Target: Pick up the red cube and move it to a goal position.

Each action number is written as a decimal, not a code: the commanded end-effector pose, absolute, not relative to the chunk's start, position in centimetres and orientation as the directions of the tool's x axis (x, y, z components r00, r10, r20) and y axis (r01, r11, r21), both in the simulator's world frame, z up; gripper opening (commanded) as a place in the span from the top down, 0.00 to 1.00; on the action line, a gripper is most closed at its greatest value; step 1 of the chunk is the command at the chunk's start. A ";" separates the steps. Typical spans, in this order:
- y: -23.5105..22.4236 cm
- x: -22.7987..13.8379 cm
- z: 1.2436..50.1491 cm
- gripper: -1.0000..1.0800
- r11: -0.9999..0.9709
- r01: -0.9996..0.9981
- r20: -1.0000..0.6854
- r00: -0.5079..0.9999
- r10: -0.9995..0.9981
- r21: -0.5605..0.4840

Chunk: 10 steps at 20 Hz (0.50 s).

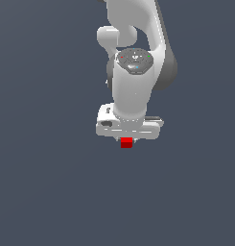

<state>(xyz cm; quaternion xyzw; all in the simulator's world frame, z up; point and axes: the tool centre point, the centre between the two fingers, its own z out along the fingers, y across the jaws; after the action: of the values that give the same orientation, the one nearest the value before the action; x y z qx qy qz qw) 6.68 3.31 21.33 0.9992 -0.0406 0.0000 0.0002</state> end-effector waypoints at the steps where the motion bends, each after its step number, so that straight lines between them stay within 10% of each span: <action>1: 4.6 6.4 23.8 1.00 -0.997 -0.082 0.000 0.997 -0.082 0.001; 10: 7.7 6.0 29.5 1.00 -0.997 -0.082 0.000 0.997 -0.082 0.001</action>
<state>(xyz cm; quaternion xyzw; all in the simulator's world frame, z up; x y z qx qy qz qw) 6.06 7.39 28.81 0.9992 -0.0404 0.0004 0.0002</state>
